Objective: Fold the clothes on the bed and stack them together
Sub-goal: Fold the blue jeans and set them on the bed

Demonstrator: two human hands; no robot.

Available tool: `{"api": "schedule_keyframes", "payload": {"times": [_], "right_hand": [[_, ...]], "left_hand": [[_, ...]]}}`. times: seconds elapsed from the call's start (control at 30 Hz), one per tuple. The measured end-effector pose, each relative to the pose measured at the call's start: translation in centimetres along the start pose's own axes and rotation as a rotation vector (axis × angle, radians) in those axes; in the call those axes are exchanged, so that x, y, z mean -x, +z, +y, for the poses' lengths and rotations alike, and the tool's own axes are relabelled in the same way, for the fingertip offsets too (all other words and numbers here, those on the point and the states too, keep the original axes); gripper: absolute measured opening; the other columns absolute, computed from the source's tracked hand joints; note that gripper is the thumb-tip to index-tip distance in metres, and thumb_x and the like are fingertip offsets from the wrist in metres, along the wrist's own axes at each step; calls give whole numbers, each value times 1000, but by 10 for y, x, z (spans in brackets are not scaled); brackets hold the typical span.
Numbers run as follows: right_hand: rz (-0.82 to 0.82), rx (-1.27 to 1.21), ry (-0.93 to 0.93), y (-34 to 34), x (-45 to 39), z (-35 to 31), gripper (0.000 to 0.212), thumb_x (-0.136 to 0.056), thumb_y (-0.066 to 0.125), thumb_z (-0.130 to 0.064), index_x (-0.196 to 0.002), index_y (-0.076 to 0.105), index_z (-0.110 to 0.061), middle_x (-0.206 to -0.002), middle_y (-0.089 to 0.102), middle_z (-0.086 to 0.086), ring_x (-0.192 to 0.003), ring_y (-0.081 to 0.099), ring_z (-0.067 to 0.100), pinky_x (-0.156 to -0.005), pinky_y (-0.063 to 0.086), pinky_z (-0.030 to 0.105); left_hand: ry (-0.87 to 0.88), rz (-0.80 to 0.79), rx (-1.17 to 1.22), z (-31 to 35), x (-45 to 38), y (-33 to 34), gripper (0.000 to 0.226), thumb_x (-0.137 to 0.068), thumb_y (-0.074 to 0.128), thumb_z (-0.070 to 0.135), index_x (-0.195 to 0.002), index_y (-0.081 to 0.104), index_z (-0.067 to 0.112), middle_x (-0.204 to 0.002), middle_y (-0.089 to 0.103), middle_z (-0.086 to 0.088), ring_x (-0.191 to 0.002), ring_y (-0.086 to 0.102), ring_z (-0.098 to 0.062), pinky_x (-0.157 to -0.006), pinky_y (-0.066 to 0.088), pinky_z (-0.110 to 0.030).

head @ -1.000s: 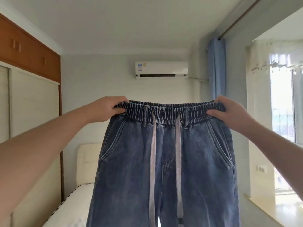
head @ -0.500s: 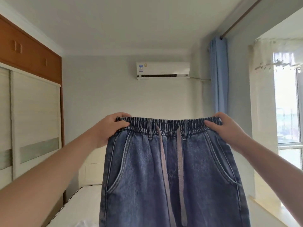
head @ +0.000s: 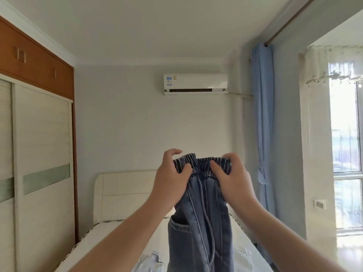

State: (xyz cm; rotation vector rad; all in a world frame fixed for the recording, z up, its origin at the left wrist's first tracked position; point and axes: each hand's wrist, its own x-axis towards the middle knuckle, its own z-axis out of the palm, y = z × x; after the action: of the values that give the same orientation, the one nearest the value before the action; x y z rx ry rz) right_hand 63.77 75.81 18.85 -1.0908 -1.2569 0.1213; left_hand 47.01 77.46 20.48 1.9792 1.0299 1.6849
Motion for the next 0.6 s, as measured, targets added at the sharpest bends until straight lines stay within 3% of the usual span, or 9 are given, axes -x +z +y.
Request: {"api": "schedule_keyframes", "payload": {"times": [0.07,0.13,0.2,0.27,0.33,0.43,0.5,0.6], "right_hand": [[1,98,-32,4,7,1,21,-89,60,-51,-98,44,-41,-72,65,-3,-57,62,10,-54,55,36],[-13,116,13,7,11,4,28,-89,58,-55,-108,41,-46,-78,66,-3,-63,65,16,-58,56,41],[-31,106,83,8,16,6,34,-89,58,-56,-116,44,-41,-84,66,-5,-72,67,18,-64,56,36],[-59,49,118,10,21,6,26,-91,59,-51,-101,60,-27,-81,68,-6,-78,66,15,-63,50,21],[-95,-35,134,13,28,8,32,-94,58,-46,-84,64,-15,-72,69,3,-67,63,20,-60,48,27],[-86,-101,163,16,40,7,37,-95,56,-43,-80,63,-11,-72,67,13,-62,57,29,-60,47,33],[-41,-152,177,16,43,6,36,-96,56,-43,-80,63,-12,-76,67,14,-60,56,23,-61,48,33],[3,-168,181,16,44,1,37,-96,54,-44,-81,63,-11,-75,66,13,-59,55,14,-60,49,33]], "left_hand": [[-24,3,-69,-5,4,8,31,-94,62,33,-118,43,36,-78,68,0,-61,64,-15,-60,54,-35],[-120,19,-41,-11,5,11,28,-92,65,36,-114,51,29,-86,67,8,-70,66,-7,-65,55,-29],[-168,24,-6,-16,8,13,19,-91,67,36,-102,64,20,-85,70,8,-78,68,-11,-71,55,-30],[-165,27,35,-17,13,16,14,-92,66,33,-91,71,20,-79,73,4,-76,70,-17,-73,57,-35],[-164,40,54,-18,20,19,16,-93,64,32,-87,72,19,-78,73,2,-77,70,-18,-75,57,-39],[-97,64,-56,-19,26,23,16,-96,60,32,-87,70,22,-76,70,8,-74,66,-10,-68,52,-26],[-9,75,-136,-18,28,22,15,-96,59,29,-85,68,22,-73,67,12,-71,62,-1,-61,43,-12],[78,88,-228,-19,26,20,16,-95,60,23,-82,66,17,-70,64,11,-69,59,-1,-59,39,-13]]}}
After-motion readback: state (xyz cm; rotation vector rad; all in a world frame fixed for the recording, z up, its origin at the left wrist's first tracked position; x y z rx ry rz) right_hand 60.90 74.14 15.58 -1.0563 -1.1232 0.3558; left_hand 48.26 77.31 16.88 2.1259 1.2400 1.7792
